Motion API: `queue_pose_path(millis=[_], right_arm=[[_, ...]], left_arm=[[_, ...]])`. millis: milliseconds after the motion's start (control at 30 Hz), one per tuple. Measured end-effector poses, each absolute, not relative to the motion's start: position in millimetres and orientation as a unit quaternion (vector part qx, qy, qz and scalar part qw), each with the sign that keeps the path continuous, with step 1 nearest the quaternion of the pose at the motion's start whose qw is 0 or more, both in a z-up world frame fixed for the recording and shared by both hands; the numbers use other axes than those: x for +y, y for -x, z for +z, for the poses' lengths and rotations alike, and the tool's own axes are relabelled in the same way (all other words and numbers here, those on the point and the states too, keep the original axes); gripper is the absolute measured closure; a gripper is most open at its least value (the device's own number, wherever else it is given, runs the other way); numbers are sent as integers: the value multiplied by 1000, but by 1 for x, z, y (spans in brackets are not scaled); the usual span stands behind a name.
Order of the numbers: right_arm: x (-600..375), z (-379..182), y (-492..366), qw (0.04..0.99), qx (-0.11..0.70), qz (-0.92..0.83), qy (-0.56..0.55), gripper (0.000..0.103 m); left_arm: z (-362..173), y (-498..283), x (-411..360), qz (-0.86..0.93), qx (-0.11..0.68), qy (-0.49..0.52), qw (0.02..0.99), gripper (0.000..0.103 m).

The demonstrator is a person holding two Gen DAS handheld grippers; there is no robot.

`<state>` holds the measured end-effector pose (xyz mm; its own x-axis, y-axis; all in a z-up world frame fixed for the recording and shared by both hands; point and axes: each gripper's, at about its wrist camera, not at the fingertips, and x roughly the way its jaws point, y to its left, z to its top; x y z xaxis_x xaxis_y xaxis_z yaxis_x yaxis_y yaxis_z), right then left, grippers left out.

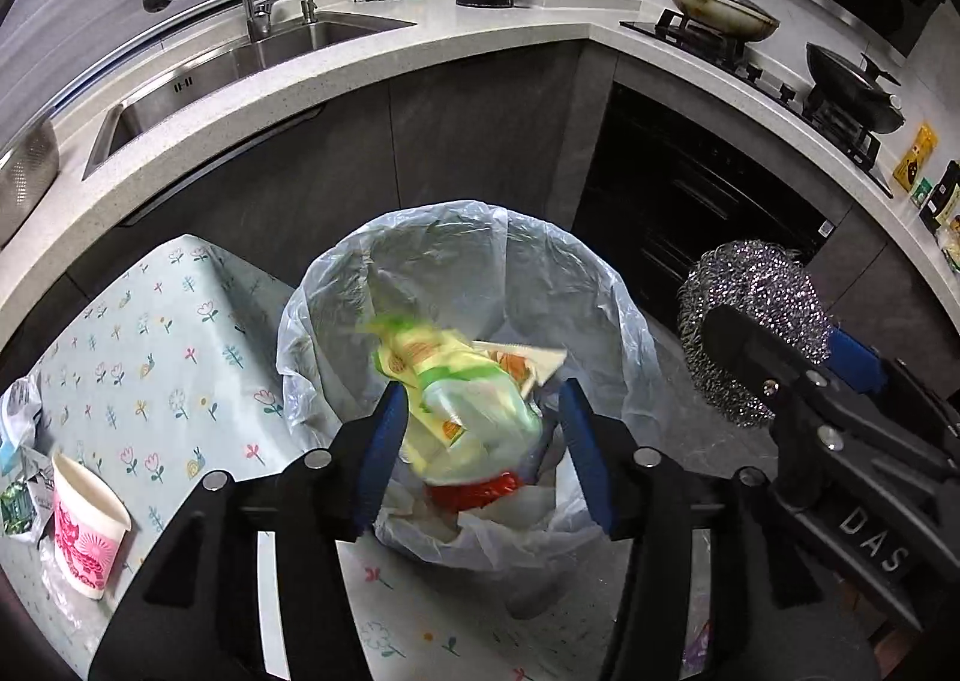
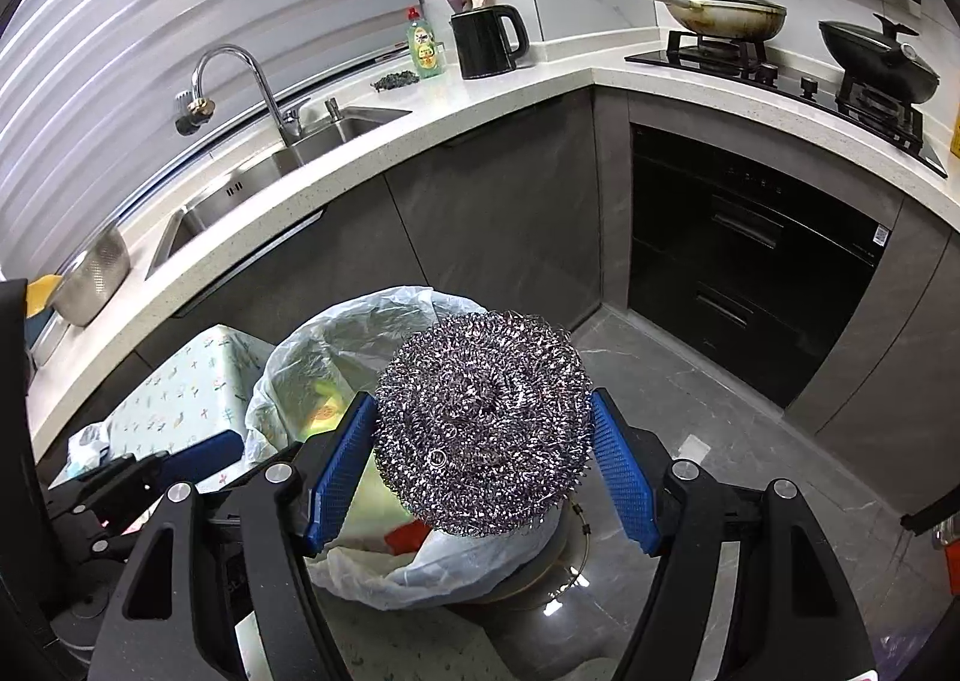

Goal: Collect trash
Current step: 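Open the left gripper to drop the bag into the bin while the right gripper lowers the scrubber into it, then move both open grippers back over the remaining trash on the table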

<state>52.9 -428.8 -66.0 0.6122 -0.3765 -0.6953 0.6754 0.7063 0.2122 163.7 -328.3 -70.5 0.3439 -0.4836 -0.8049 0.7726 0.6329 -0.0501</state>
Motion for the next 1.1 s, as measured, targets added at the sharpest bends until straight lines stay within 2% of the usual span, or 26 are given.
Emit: queue_pose_path(millis=[67,133,200,767,867,1100], right_arm=[[-431,-66,-57,867,320,-302,-234,35],[-431,-67,-62,868,322,-301,-230,35],[-430,-67,-69,869,324,-297,-226,35],[-407,-61,-131,882,337,-267,-192,31],[-404,-53,-132,885,326,-269,-194,24],[-384,-32,-130,896,314,-256,-183,24]], left_arm=[[-70,-167,-326,-388,417,-170,805,48],[-70,-170,-321,-377,413,-167,812,39],[-68,-173,-313,-365,410,-160,821,35],[-61,-215,-255,-304,424,-121,845,32],[-57,-217,-249,-300,421,-115,848,26],[-48,-217,-225,-285,418,-101,857,24]])
